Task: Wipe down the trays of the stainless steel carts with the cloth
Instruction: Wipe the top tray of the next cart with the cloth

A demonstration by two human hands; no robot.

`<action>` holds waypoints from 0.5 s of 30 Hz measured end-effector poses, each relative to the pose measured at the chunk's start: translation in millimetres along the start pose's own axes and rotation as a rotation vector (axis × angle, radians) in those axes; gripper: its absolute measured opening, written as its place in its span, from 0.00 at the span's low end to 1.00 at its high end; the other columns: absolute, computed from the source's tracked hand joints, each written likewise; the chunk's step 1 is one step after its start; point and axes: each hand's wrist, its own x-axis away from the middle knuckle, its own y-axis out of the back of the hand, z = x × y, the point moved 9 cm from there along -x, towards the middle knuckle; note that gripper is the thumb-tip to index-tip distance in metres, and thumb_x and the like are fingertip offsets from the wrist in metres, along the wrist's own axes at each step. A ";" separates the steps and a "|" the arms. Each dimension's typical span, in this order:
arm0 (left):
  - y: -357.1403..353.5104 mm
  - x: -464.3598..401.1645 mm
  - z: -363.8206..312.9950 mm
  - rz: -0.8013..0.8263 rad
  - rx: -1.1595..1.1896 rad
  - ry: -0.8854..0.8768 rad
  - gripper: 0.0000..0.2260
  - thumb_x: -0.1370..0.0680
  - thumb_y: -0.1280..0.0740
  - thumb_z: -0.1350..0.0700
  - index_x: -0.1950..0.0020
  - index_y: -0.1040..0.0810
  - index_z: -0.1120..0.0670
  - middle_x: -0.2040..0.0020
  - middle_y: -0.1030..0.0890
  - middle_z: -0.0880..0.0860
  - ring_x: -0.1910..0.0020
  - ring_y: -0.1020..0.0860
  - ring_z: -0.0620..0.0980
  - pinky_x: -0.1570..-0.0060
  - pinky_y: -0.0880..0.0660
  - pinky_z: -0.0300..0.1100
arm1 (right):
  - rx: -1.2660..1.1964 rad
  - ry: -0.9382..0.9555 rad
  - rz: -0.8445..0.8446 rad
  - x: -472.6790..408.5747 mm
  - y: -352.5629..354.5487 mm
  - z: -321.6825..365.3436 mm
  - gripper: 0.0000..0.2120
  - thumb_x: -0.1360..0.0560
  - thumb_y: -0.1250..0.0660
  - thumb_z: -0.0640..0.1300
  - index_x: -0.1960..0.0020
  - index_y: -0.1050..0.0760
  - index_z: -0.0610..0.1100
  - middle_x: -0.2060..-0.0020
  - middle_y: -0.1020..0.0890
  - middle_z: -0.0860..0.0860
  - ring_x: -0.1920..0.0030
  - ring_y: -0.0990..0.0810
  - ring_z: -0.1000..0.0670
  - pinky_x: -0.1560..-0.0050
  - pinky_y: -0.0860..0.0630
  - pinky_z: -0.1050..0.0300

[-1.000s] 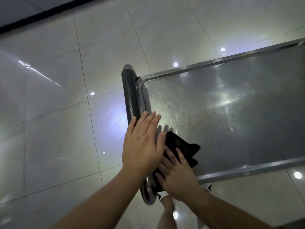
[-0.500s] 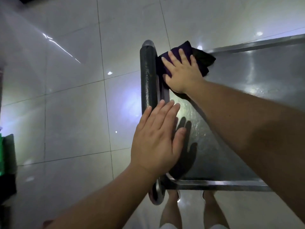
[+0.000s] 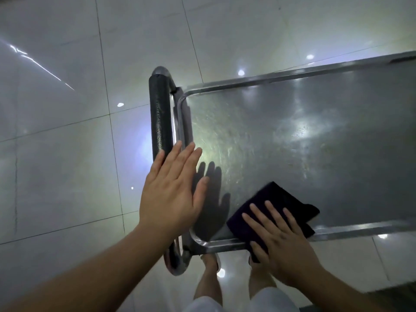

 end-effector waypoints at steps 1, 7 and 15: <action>-0.9 0.1 -1.2 0.006 -0.010 -0.005 0.27 0.14 0.50 0.39 0.18 0.37 0.48 0.18 0.37 0.48 0.17 0.50 0.45 0.18 0.56 0.50 | -0.008 0.005 -0.008 -10.2 4.2 -3.3 0.31 0.20 0.45 0.62 0.18 0.42 0.58 0.19 0.40 0.55 0.18 0.46 0.46 0.23 0.45 0.37; -5.0 -0.5 0.8 0.001 -0.028 -0.005 0.28 0.16 0.48 0.37 0.18 0.36 0.47 0.18 0.37 0.46 0.17 0.47 0.45 0.18 0.53 0.52 | -0.042 -0.077 -0.109 -165.9 91.6 -54.7 0.30 0.18 0.51 0.63 0.17 0.50 0.60 0.17 0.48 0.55 0.17 0.52 0.47 0.20 0.55 0.38; -2.1 -3.2 3.7 -0.021 -0.043 0.041 0.28 0.16 0.46 0.38 0.18 0.35 0.47 0.19 0.35 0.46 0.17 0.44 0.45 0.18 0.53 0.48 | -0.042 -0.114 -0.076 -311.3 161.7 -107.6 0.32 0.18 0.55 0.64 0.17 0.59 0.58 0.17 0.58 0.54 0.18 0.61 0.44 0.20 0.60 0.37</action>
